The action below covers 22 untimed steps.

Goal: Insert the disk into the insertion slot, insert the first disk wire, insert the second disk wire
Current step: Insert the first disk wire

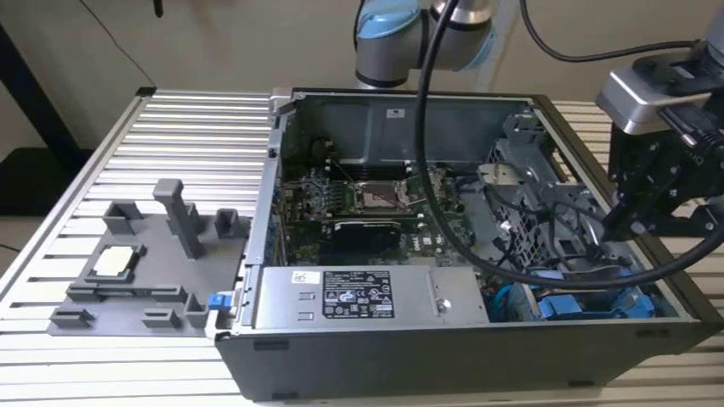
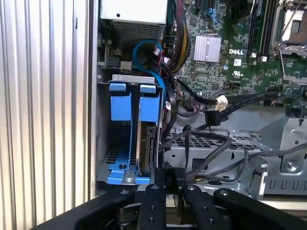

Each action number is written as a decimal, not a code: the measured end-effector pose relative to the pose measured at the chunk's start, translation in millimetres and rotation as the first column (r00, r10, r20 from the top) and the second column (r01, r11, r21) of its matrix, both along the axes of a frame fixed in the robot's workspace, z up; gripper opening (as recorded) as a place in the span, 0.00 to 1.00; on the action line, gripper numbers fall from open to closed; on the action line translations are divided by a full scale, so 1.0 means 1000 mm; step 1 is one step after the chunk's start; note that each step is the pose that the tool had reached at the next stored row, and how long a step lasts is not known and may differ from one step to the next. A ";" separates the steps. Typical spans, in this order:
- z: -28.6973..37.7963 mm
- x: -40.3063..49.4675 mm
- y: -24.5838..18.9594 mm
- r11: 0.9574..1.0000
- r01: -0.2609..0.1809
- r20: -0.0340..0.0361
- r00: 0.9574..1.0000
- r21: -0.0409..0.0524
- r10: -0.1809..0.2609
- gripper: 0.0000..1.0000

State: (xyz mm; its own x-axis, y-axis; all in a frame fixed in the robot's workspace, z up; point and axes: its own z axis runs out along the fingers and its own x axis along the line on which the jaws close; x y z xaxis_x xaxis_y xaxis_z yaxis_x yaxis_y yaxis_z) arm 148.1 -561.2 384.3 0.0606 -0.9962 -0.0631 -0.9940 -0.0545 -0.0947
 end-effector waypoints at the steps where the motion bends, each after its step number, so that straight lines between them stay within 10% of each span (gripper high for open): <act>1: -0.0006 0.0002 -0.0002 1.000 0.001 -0.004 1.000 -0.001 -0.001 0.19; 8: -0.0040 0.0031 -0.0012 1.000 0.004 -0.033 0.999 -0.006 -0.004 0.19; 16: -0.0164 0.0068 -0.0020 1.000 0.020 -0.038 0.999 -0.007 -0.020 0.19; 22: -0.0201 0.0178 -0.0026 1.000 0.020 -0.072 0.997 -0.008 -0.020 0.19</act>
State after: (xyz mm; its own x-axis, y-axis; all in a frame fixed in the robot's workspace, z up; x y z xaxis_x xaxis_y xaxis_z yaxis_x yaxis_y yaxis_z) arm 165.9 -563.9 364.2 0.0362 -0.9976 -0.0599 -0.9991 -0.0349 -0.0228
